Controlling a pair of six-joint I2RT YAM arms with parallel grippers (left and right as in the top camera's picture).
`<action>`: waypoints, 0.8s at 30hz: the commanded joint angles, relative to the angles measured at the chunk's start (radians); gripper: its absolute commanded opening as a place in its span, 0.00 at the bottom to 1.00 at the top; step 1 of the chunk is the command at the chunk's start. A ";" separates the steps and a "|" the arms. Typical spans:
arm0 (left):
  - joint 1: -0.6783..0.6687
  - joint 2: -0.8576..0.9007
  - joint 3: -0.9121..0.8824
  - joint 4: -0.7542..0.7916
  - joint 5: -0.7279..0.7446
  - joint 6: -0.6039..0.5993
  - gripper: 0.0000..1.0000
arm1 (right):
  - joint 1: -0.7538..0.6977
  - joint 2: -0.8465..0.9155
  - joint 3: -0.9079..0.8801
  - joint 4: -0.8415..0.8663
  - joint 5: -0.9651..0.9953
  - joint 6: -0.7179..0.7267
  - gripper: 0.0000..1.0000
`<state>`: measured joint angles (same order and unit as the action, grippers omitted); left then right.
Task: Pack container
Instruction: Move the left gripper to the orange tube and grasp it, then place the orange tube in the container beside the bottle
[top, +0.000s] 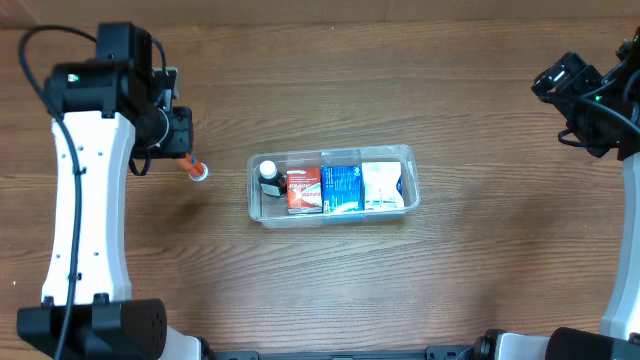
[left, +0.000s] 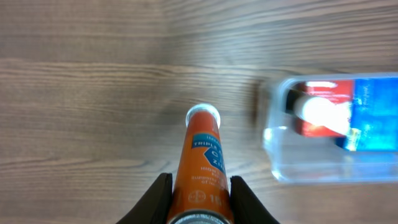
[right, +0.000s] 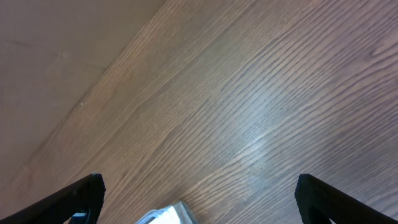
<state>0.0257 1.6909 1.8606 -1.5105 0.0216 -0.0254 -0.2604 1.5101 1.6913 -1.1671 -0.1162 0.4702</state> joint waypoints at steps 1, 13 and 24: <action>-0.088 -0.060 0.158 -0.075 0.058 -0.007 0.11 | 0.001 -0.015 0.003 0.005 -0.002 -0.006 1.00; -0.370 -0.101 0.112 -0.061 0.049 -0.095 0.09 | 0.001 -0.015 0.003 0.005 -0.002 -0.006 1.00; -0.412 -0.098 -0.172 0.159 -0.003 -0.113 0.08 | 0.001 -0.015 0.003 0.005 -0.001 -0.006 1.00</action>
<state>-0.3813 1.5974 1.7287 -1.3724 0.0494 -0.1127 -0.2604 1.5101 1.6913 -1.1667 -0.1158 0.4702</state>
